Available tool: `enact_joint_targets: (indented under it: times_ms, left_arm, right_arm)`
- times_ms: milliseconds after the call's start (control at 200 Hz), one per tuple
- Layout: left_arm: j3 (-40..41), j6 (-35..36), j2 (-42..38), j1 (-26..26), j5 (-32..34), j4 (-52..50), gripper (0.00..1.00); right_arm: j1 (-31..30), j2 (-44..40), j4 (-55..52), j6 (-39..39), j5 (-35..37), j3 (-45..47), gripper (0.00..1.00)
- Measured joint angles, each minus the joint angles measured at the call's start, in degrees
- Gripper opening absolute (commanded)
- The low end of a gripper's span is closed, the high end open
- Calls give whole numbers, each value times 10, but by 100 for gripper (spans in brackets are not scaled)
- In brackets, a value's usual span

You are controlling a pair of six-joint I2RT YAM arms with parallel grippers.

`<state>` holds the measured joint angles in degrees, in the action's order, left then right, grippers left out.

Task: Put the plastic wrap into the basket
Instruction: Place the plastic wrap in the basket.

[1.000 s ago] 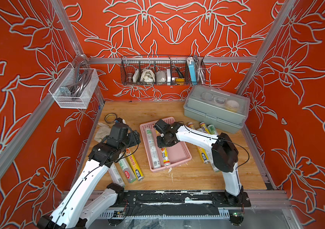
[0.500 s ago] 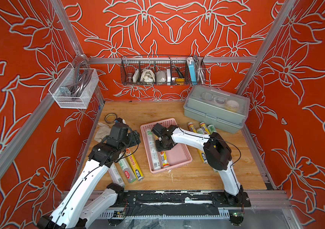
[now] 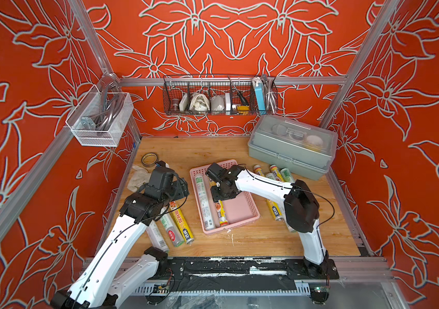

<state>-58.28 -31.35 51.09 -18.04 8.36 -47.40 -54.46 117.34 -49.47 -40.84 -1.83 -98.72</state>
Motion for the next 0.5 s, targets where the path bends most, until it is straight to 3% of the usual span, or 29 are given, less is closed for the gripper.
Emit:
enact_joint_targets:
  times_ms: [500]
  left_arm:
    - [-7, -22, 20, 0, 11, -30, 80]
  right_arm:
    - [0, -176, -3, 46, 9, 40, 56]
